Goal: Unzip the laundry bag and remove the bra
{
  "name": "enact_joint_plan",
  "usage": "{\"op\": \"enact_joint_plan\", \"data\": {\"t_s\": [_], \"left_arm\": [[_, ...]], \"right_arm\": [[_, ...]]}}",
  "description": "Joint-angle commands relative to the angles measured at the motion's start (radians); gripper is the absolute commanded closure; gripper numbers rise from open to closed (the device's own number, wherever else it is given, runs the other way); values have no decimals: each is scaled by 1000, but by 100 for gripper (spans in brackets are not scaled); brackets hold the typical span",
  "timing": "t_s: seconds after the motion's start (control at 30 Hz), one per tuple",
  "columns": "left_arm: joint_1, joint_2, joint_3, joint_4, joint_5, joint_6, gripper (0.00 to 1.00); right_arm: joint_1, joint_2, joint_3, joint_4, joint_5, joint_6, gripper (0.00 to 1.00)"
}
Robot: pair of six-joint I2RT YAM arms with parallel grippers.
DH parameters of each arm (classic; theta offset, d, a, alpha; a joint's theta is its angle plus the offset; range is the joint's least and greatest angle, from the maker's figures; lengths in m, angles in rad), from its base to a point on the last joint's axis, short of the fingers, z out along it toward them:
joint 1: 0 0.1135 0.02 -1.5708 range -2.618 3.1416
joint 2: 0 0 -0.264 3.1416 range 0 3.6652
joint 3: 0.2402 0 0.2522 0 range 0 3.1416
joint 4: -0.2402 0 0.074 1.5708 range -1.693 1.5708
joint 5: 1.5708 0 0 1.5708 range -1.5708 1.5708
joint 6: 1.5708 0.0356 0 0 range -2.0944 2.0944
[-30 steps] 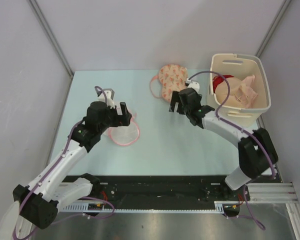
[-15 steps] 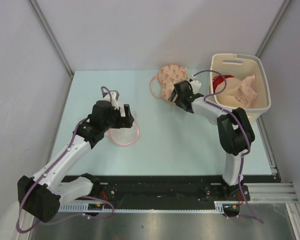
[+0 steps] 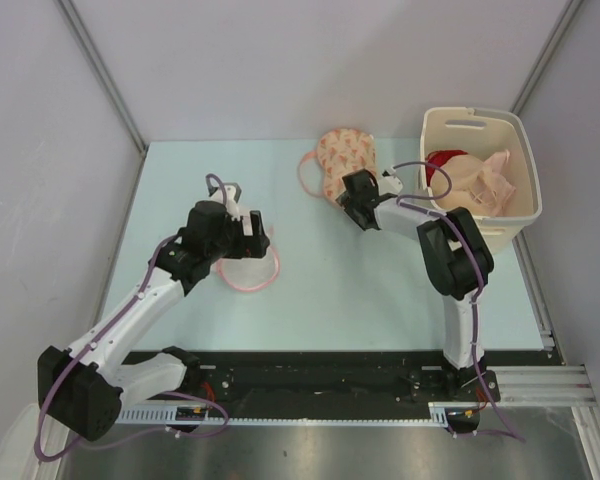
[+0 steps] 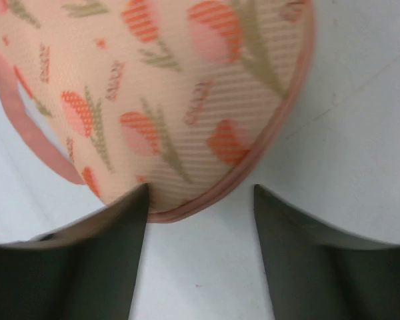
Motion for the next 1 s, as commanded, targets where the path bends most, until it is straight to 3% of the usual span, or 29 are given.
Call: {"op": "enact_joint_plan", "data": {"t_s": [0.0, 0.03, 0.07, 0.3, 0.47, 0.63, 0.67, 0.7, 0.73, 0.8, 0.9, 0.97], "left_arm": [[-3, -24, -4, -8, 15, 21, 0], [-3, -27, -7, -9, 16, 20, 0], [-3, -30, -9, -9, 13, 18, 0], [-3, -79, -12, -22, 27, 1, 0], [-3, -107, -15, -28, 29, -10, 0], [-3, -107, -27, 0, 79, -36, 0], [-3, -98, -32, 8, 90, -40, 0], [-4, -90, -32, 17, 98, -49, 0], [-3, -81, -29, 17, 102, -54, 0], [-4, -63, -18, 8, 121, -57, 0], [-4, -62, -21, 27, 171, -54, 0], [-4, -67, -30, 47, 214, -50, 0]], "right_arm": [[23, 6, 36, 99, 24, 30, 49], [30, 0, 36, 118, 35, 5, 78], [44, -6, 36, 119, 44, -9, 98], [133, -115, -11, 26, 124, -72, 100], [205, -287, -182, -40, 118, -104, 100], [376, -483, -402, -99, 184, 6, 100], [398, -535, -437, -82, 167, 17, 96], [421, -554, -489, -73, 153, 40, 70], [462, -567, -500, -98, 159, 49, 54], [478, -612, -505, -204, 203, 57, 34], [477, -725, -508, -333, 326, 40, 29], [460, -781, -525, -336, 369, -56, 31]]}}
